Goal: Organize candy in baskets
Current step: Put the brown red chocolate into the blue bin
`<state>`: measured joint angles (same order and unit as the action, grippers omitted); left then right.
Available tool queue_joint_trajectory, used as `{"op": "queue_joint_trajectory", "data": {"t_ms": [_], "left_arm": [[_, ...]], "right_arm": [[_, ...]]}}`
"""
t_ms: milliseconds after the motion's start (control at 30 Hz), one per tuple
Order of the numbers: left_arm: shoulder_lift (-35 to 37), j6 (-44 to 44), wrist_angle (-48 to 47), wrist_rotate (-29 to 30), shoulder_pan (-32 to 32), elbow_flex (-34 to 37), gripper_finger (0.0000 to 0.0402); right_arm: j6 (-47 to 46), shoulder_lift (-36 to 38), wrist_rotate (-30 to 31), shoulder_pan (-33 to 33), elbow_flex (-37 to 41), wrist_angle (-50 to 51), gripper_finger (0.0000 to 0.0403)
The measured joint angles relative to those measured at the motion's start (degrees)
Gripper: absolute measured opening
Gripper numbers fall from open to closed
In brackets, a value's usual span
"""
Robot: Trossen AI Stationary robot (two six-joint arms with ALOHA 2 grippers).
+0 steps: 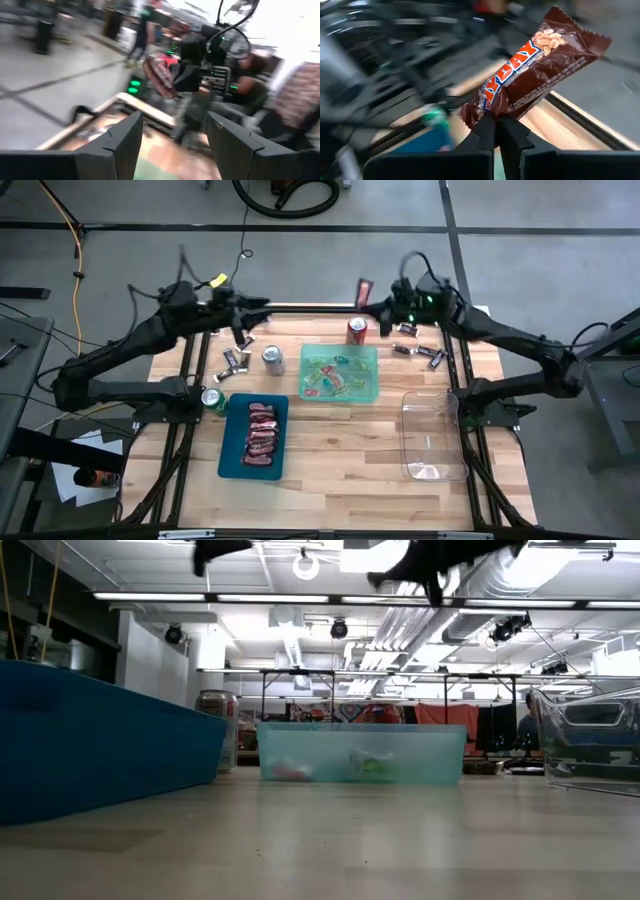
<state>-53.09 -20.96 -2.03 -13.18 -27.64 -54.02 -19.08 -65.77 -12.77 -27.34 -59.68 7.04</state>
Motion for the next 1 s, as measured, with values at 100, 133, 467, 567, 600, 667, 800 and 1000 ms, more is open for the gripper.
{"op": "queue_joint_trajectory", "data": {"t_ms": [100,133,467,567,600,667,800,1000], "left_arm": [[-5.8,-2.8,7.5,-2.6,3.1,0.0,0.0202],[-7.8,-3.4,10.9,-2.9,4.3,0.0,0.0202],[-21.7,-6.4,39.3,-4.8,13.6,-0.3,0.0202],[-23.9,-5.5,39.3,-4.1,14.9,-2.0,0.0203],[-24.6,-4.5,39.2,-4.1,15.4,-2.6,0.0204],[-26.2,-2.8,39.2,-4.1,16.1,-4.3,0.0209],[-28.6,-0.3,36.1,-4.1,16.6,-7.6,0.0226],[-31.3,0.2,33.1,-4.6,16.6,-11.1,0.0246]], "right_arm": [[6.9,0.8,-0.2,6.7,0.0,-4.5,0.0001],[9.1,0.7,-0.2,8.6,0.0,-5.8,0.0001],[17.9,-1.0,0.6,17.6,0.0,-13.7,0.0001],[18.1,-1.0,0.5,18.5,0.0,-14.2,0.0001],[18.1,-1.0,0.5,18.7,0.0,-14.2,0.0001],[18.1,-1.0,0.5,19.2,0.0,-14.2,0.0001],[19.3,-1.0,0.5,20.2,0.0,-14.1,0.0000],[19.7,-1.0,0.5,20.7,0.0,-13.3,0.0000]]}}
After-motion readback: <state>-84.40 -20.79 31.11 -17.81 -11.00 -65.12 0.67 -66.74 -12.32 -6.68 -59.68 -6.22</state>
